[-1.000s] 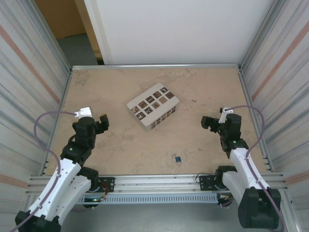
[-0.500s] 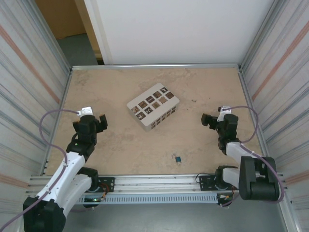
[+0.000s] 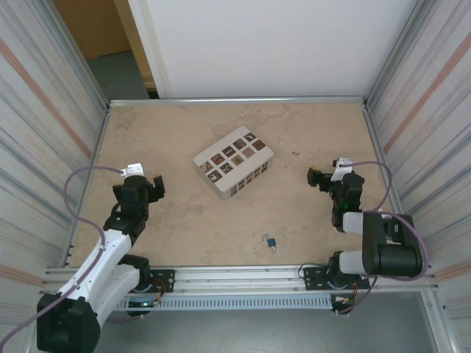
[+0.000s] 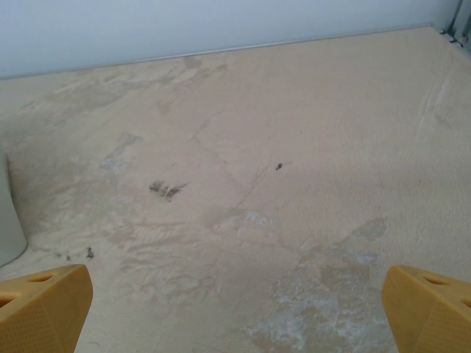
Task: Unlock the padlock with the key
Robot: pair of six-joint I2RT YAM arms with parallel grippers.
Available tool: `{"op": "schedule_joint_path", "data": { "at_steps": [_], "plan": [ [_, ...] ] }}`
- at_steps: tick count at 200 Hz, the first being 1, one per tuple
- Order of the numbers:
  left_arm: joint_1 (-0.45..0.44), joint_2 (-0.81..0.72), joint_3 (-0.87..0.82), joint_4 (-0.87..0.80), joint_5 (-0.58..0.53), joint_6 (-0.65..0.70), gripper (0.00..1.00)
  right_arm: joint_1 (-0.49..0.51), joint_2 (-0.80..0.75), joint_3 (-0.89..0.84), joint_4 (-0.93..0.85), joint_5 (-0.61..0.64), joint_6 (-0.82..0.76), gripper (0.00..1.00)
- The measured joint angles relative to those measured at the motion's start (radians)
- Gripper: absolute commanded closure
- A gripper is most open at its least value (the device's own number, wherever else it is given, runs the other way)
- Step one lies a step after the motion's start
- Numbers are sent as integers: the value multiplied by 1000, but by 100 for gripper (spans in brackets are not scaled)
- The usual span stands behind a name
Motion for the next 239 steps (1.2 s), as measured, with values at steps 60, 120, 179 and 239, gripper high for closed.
{"op": "schedule_joint_path", "data": {
  "at_steps": [60,120,179,239],
  "plan": [
    [6,54,-21,60,29,29,1,-26,145,-5,147,-19,2,1],
    [31,76,-23,125,76,42,1,-42,151,24,110,-14,19,1],
    [33,76,-34,154,89,48,1,8,159,157,-53,77,24,1],
    [33,67,-34,165,106,55,1,29,159,157,-108,124,23,1]
  ]
}}
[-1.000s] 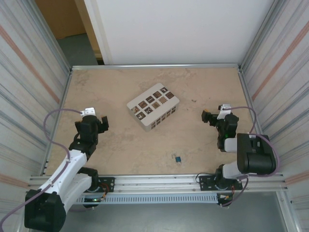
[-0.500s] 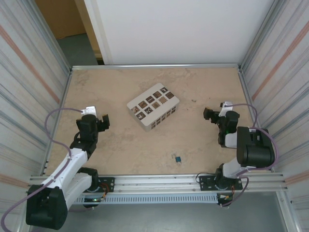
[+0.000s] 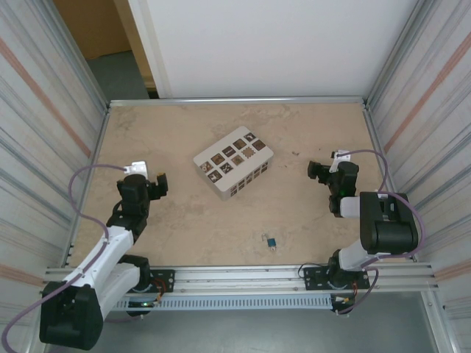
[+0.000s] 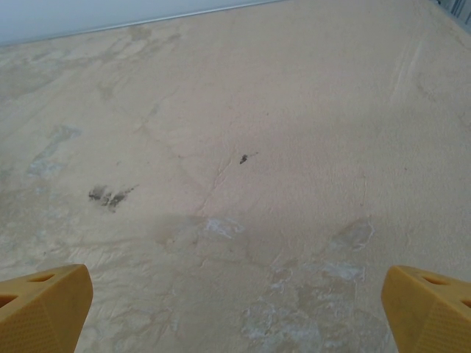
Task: Unlock the padlock with the key
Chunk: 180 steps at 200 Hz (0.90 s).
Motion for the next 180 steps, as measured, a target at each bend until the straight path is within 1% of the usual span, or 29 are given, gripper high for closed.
{"op": "schedule_joint_path", "data": {
  "at_steps": [44,72,105,147,180],
  "plan": [
    [1,-10,0,19,3,0,1,1,0,0,-2,15,0,1],
    [6,9,-6,71,11,7,1,1,0,0,-2,16,0,1],
    [7,80,-35,183,20,24,1,1,0,0,-2,16,0,1],
    [29,216,-55,341,55,51,1,1,0,0,-2,16,-1,1],
    [37,285,-74,467,80,74,1,1,0,0,-2,16,-1,1]
  ]
}}
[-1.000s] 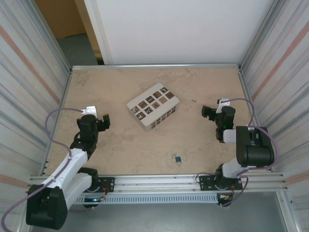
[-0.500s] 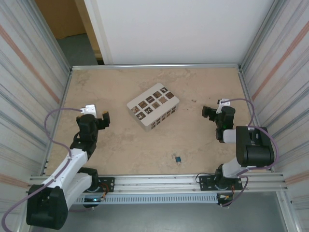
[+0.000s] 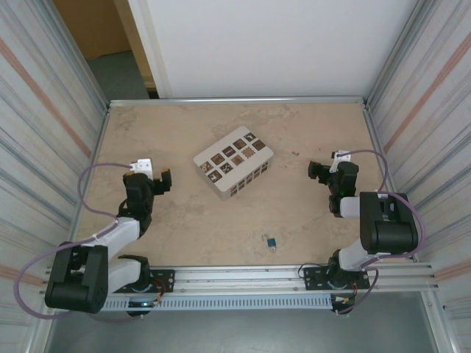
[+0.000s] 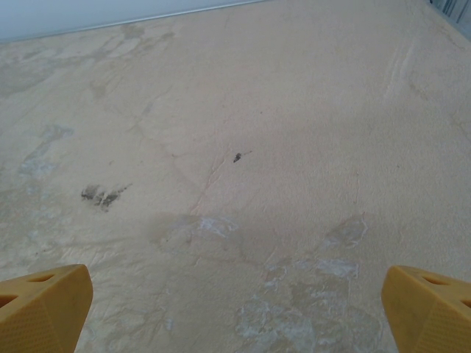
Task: Unlock the padlock with the key
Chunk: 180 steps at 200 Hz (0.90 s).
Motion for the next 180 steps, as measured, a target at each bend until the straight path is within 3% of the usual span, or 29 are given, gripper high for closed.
{"op": "schedule_joint_path", "data": {
  "at_steps": [71,123,151,180],
  "plan": [
    [23,120,-48,251,68,65,1,0,0,0,0,0,-3,1],
    [55,367,-105,543,103,83,1,0,0,0,0,0,-3,1],
    [60,364,-88,523,103,82,1,0,0,0,0,0,-3,1],
    [76,365,67,373,104,77,1,0,0,1,0,0,-3,1]
  ]
}}
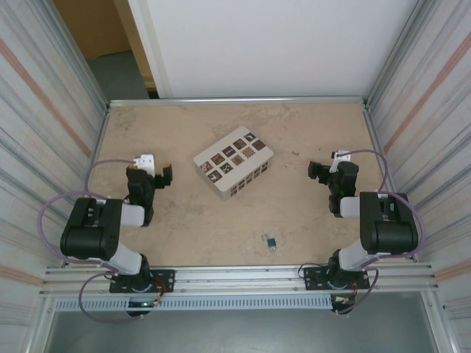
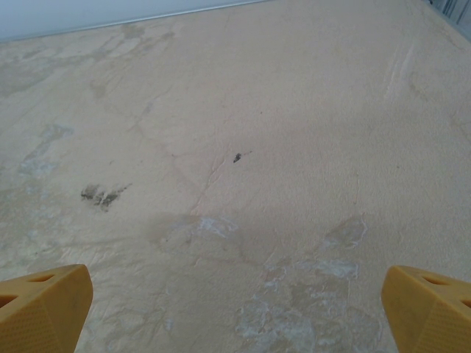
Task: Unlock the padlock with the key
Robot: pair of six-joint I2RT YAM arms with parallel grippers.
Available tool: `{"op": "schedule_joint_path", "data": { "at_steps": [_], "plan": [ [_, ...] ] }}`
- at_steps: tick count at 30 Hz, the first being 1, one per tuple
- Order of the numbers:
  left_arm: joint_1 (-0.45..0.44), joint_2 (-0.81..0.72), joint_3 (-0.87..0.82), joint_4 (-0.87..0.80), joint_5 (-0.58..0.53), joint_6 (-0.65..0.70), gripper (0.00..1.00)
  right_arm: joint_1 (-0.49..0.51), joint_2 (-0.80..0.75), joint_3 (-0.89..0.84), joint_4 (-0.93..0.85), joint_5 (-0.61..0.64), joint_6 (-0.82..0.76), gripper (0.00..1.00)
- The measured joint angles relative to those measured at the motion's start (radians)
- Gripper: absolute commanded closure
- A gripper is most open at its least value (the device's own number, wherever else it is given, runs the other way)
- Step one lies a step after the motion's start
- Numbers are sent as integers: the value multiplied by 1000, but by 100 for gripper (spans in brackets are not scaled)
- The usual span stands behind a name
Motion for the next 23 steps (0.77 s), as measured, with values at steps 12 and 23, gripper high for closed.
{"op": "schedule_joint_path", "data": {
  "at_steps": [12,23],
  "plan": [
    [11,-4,32,-113,0,-15,1,0,0,0,0,0,0,1],
    [11,-4,32,-116,0,-15,1,0,0,0,-4,0,0,1]
  ]
}}
